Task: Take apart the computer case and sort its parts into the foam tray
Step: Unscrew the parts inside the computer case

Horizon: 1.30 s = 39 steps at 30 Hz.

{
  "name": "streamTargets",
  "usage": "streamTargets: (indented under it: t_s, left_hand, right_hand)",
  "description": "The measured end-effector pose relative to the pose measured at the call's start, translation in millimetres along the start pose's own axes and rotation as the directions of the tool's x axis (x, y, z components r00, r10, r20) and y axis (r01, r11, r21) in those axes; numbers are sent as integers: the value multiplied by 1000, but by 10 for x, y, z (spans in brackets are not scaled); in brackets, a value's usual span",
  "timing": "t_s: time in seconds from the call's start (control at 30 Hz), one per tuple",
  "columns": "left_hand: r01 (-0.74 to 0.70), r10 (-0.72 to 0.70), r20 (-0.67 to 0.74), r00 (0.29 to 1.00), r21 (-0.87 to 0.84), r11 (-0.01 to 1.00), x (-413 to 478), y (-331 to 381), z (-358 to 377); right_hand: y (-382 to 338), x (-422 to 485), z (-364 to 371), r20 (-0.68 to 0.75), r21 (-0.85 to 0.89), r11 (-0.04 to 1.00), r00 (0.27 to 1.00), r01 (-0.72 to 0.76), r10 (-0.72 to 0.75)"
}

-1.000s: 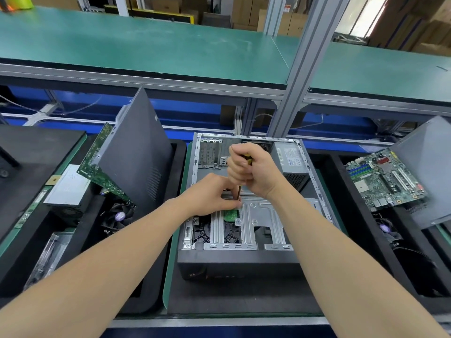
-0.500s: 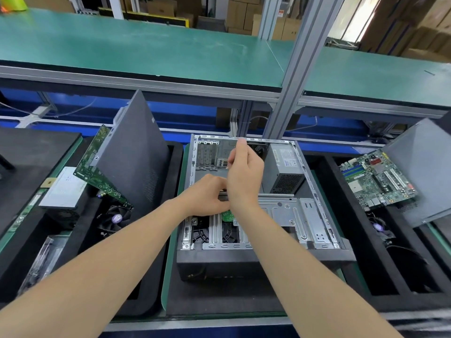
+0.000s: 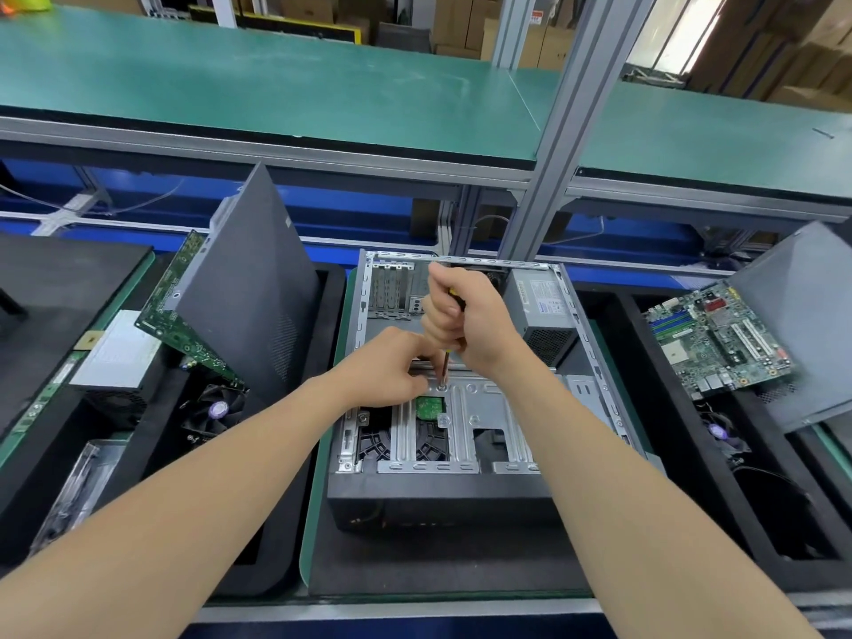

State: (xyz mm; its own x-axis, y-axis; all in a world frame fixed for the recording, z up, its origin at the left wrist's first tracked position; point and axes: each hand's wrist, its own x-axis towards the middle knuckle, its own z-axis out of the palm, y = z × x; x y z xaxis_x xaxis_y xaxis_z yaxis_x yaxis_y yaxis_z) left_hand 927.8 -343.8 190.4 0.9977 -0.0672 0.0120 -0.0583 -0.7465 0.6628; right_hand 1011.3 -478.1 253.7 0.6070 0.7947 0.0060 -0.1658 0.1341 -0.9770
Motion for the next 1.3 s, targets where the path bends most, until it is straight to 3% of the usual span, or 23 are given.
streamTargets:
  t_s: [0.23,0.37,0.47,0.6,0.67,0.73,0.87,0.97,1.13,1.3]
  left_hand:
    - [-17,18,-30,999,20,1000,2,14,21]
    - [-30,31,-17,999,29,999,15,25,17]
    - [-47,48,-22,999,33,998,11,41,12]
    - [-78,78,-30,996,24,997,7,48,16]
    - [-89,89,-36,995,14,996,-10,71,7]
    - [-92,92,-46,995,-5,996,-27,99,-6]
    - [-97,97,-40,994,1,995,-18,72,14]
    - [-69,69,-34,997,9,998,7,43,30]
    - [-35,36,-24,999,44,998,25,27,28]
    - [-42,47,-45,998,108,993,15,20,38]
  right_hand:
    - [-26,44,-90,115,44,997,992,-59,54]
    - [-18,26,-78,72,1,1000,997,-11,11]
    - [34,-58,13,-177,-90,993,980,75,-90]
    - [157,-139,287,-617,-165,979,762,120,-197]
    - [167,-115,414,-699,-189,975,681,117,-218]
    - [153,-90,497,-719,-231,968,655,94,-235]
    - [133,-67,503,-696,-223,967,675,124,-247]
    - [120,-49,395,-626,-171,979,756,110,-194]
    - [78,-4,239,-328,-111,992,940,61,-94]
    - [36,67,12,-35,32,999,998,-41,42]
